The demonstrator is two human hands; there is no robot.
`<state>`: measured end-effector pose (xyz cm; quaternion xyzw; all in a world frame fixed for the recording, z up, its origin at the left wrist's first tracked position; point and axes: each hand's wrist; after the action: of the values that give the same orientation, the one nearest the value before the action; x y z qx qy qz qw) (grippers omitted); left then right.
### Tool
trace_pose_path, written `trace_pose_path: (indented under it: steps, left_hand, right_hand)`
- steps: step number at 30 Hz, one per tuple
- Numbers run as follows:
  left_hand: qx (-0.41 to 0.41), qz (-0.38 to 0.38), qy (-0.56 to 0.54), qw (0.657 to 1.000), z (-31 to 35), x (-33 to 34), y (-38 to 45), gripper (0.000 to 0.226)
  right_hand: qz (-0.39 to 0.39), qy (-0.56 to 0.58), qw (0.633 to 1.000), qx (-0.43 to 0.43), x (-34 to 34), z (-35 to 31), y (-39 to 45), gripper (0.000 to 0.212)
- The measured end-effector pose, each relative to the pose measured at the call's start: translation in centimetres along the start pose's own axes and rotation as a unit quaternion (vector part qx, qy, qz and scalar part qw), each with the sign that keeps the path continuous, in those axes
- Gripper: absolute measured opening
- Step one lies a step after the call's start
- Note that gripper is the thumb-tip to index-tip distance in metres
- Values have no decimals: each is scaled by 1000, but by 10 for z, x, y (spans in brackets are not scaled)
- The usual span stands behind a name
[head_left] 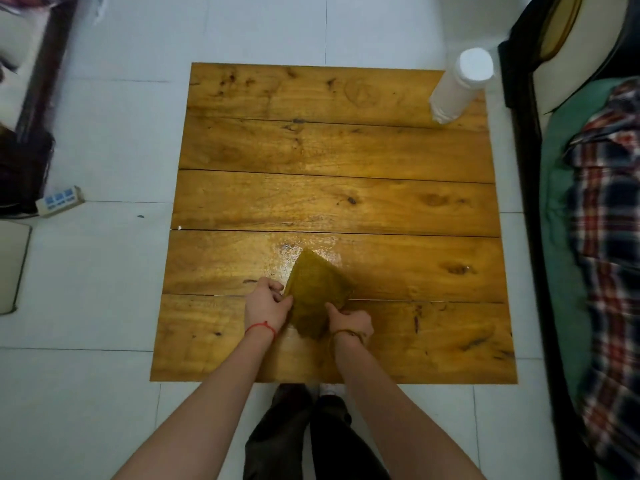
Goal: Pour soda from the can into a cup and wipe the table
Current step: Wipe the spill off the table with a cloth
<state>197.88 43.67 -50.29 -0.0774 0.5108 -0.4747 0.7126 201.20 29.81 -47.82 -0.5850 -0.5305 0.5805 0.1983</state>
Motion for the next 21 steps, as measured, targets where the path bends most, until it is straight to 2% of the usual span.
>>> trace_pose_path:
  steps: [3,6,9,12,17,21]
  left_hand:
    - [-4,-38,-19,999,1,-1,7,23]
    - [0,-67,-14,998,-1,-6,13,22]
    - [1,-113,-15,993,-2,-12,20,21]
    - [-17,-153,-93,984,5,-26,33,19]
    - [-63,-183,-267,944,36,-74,71,22]
    - [-34,-165,-323,931,74,-131,115,13]
  right_hand:
    - [-5,28,999,28,4,-9,-6,27]
    - [7,54,999,-7,9,-12,-9,19]
    - [-1,73,995,-61,10,-14,-16,23]
    - [-1,131,988,-76,10,-25,-21,31]
    - [-8,203,974,-100,22,-89,-24,34]
    - [-67,249,959,-122,44,-176,-23,36]
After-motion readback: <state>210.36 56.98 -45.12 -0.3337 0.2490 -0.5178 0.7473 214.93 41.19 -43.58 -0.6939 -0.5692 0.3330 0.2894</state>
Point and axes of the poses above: each hand's wrist, its own y-axis towards the middle knuckle, its own x-axis out of the palm, z = x × y, and after that the axes turned 3 degrees about y, right-handed
